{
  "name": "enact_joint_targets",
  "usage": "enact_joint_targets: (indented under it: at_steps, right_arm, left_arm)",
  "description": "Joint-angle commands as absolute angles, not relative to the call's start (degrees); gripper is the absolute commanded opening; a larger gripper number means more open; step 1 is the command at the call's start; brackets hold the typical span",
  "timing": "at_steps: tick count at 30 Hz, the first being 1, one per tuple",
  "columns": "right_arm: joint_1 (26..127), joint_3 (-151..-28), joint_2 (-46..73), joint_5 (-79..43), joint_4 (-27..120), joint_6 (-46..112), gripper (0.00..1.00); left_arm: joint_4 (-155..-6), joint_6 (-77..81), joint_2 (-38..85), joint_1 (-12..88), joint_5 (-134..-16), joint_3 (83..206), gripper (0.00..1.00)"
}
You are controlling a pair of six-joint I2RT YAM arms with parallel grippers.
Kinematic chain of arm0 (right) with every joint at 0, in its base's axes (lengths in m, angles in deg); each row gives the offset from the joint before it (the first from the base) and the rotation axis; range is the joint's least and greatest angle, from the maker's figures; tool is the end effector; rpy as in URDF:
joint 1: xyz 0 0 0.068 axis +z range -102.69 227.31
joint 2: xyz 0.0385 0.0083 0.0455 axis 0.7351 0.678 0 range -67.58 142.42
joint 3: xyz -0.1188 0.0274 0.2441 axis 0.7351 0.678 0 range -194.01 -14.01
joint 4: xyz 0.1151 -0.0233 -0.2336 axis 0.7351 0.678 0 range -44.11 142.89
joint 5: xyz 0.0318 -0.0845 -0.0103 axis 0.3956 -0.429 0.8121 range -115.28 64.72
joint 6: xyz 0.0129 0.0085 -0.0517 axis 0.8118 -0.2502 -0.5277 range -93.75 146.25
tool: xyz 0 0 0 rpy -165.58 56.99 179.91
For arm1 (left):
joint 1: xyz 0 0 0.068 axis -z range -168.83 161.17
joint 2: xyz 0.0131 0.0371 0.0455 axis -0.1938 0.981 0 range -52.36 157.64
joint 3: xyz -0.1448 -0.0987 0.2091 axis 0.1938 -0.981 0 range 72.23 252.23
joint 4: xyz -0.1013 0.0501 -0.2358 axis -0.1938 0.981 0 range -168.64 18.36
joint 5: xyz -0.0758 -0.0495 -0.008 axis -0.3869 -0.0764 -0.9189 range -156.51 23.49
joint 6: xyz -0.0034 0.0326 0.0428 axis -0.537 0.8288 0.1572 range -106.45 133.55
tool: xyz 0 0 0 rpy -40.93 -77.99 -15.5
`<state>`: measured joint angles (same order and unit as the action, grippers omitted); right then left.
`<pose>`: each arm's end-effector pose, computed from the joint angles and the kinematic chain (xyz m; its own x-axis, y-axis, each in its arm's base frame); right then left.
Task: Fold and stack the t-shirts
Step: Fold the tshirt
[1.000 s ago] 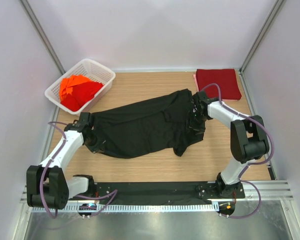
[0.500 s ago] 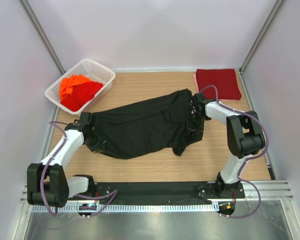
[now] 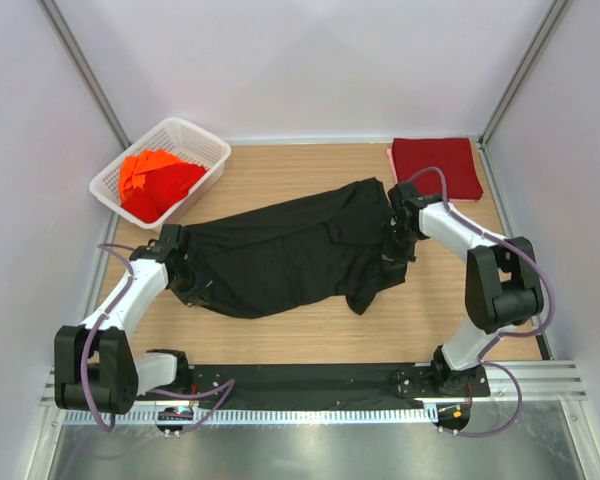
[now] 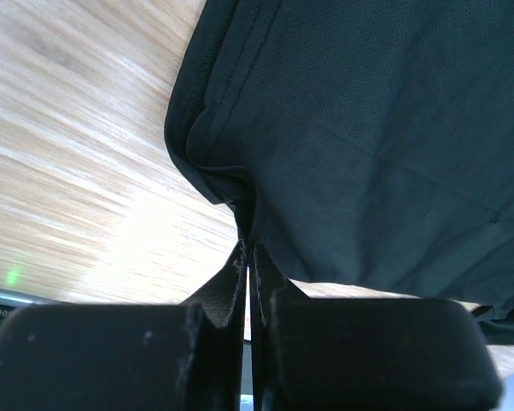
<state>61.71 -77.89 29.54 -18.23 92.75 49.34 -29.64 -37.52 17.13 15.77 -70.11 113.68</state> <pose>0.2985 0.0812 0.1837 -0.9825 0.1497 -0.1107 0.1285 0.9755 0.1786 0.1958 -0.0179 0.1919 -0.6835 -0.7240 -0.0934 -0.6966 0.6851 -0.2129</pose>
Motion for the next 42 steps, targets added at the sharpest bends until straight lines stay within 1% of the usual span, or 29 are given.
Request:
enact_joint_targets:
  at_steps: [1,5,6,13,19,22,28,32,37,42]
  right_arm:
    - [61.6,-79.8,22.4,-21.8,99.1,51.3,0.01]
    - [61.5,-78.1,16.2,-25.0,103.2,53.8,0.01]
    - [61.4,-77.3,15.0,-27.8,104.8,54.7,0.01]
    - [60.1,-72.6,4.1,-31.6,110.3,58.4,0.01]
    - [59.2,-68.9,-0.4,-33.5,113.2,58.9,0.01]
    - [58.9,-67.7,-1.8,-32.4,112.4,58.4,0.01]
    - [58.8,-66.6,-1.2,-29.3,109.4,57.4,0.01]
    - [58.8,-69.2,1.2,-29.4,108.5,55.7,0.01]
    - [58.8,-77.5,6.3,-30.2,107.5,54.3,0.01]
    - [58.9,-87.4,15.3,-30.3,106.5,53.3,0.01]
  left_arm:
    - [-28.1,-40.4,16.0,15.8,-68.9,114.4,0.0]
    - [-26.5,-44.0,15.4,15.7,-67.7,112.6,0.0]
    - [-26.3,-44.7,15.1,15.7,-68.2,111.6,0.0]
    - [-25.9,-49.7,10.8,15.7,-68.7,106.2,0.0]
    - [-23.8,-51.6,7.7,15.8,-67.7,104.0,0.0]
    - [-22.8,-52.3,6.9,15.8,-67.0,102.7,0.0]
    - [-23.2,-50.7,7.0,15.8,-68.0,102.5,0.0]
    - [-23.4,-47.9,6.7,15.7,-67.7,104.9,0.0]
    - [-24.9,-43.3,7.6,15.7,-68.1,111.4,0.0]
    - [-25.6,-38.3,12.7,15.7,-67.0,117.8,0.02]
